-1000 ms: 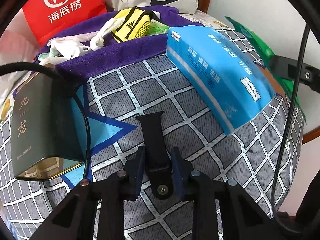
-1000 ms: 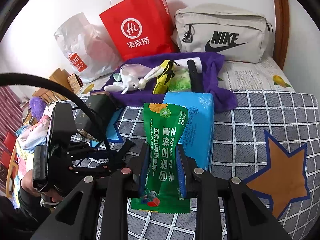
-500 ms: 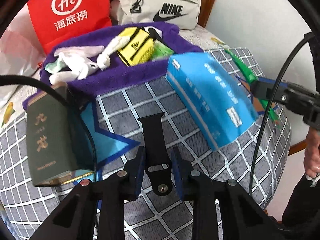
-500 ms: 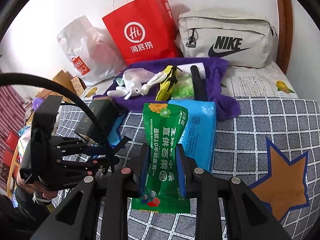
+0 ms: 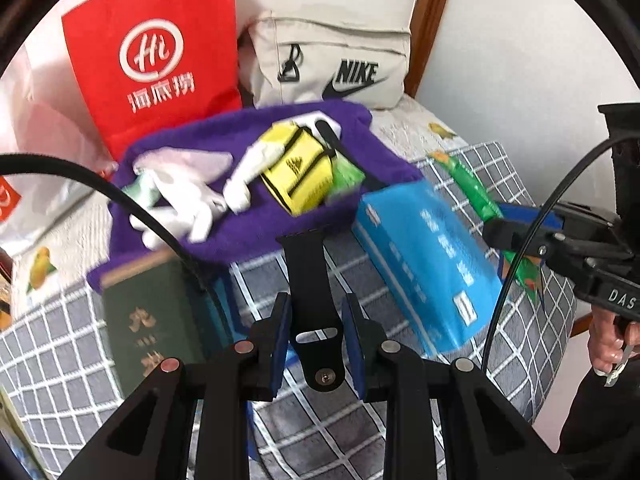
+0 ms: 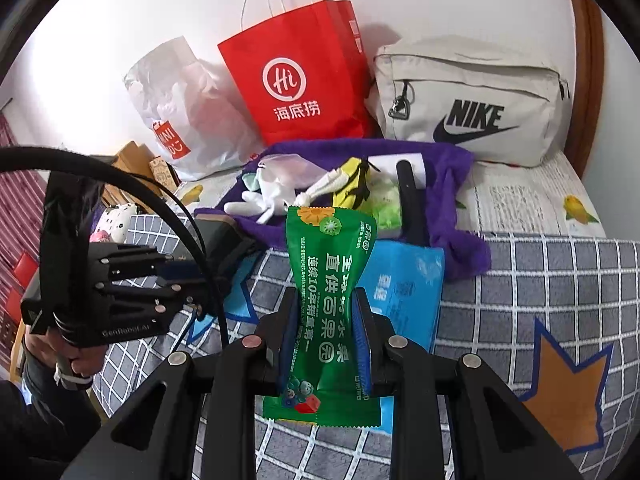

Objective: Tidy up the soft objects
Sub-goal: 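Carry the strap in the left tool while the right tool carries the packet over the towel, then open the right tool to drop the packet on the towel while the left tool drops the strap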

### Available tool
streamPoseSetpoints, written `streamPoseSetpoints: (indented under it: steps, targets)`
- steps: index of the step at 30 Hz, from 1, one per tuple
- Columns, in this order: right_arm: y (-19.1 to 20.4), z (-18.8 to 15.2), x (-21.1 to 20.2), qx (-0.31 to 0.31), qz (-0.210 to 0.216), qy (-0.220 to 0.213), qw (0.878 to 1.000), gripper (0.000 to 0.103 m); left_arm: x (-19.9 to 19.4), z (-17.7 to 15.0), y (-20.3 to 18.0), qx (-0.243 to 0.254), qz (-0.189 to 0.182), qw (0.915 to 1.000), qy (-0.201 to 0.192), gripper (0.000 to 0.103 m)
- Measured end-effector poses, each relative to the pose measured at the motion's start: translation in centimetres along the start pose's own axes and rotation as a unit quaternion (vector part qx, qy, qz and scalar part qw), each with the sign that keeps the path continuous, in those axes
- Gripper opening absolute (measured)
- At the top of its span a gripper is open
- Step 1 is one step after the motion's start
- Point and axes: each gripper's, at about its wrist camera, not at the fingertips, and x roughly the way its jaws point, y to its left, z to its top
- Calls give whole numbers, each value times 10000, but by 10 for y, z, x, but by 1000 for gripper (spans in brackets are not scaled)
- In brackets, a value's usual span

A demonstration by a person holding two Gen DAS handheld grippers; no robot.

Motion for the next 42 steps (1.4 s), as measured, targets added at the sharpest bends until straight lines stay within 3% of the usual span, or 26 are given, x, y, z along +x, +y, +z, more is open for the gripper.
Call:
streamPoseSetpoints:
  steps: [17,42]
  targets:
    - [-14,59,37,-59,19,-44,10000,26,8,61,49,-230,61,9991,-350,25]
    - [-52,110,123,-11,-242,364,9990,26,75,109,108,-415,113,9990,-79,25]
